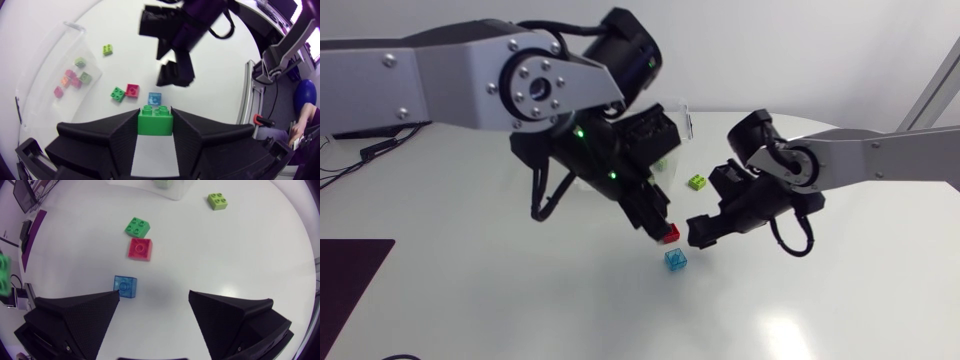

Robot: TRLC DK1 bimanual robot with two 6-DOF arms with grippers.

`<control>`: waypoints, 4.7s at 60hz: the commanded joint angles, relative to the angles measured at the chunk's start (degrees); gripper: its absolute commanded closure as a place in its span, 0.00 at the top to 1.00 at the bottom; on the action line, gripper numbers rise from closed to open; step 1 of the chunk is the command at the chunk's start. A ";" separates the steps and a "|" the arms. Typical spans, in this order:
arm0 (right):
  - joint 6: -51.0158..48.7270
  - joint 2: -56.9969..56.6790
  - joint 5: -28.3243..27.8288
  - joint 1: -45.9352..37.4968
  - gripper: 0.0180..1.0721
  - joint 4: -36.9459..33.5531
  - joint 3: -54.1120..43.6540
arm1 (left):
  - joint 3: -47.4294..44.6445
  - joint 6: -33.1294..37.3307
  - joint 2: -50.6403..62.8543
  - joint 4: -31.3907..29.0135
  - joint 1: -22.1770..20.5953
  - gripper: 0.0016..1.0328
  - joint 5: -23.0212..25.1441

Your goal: Place the duplo bricks in the container

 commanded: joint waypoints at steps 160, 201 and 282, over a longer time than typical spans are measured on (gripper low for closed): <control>10.93 26.65 10.11 2.50 0.23 -17.48 61.72 | -19.22 -7.57 -8.94 32.26 19.04 0.90 -0.94; 6.27 23.13 7.91 -3.04 0.95 -22.22 64.18 | -24.14 0.60 -1.47 39.02 9.38 0.90 0.82; -11.40 -1.30 -7.74 -23.08 0.95 -2.01 10.92 | 12.86 17.92 31.93 10.28 4.81 0.86 5.39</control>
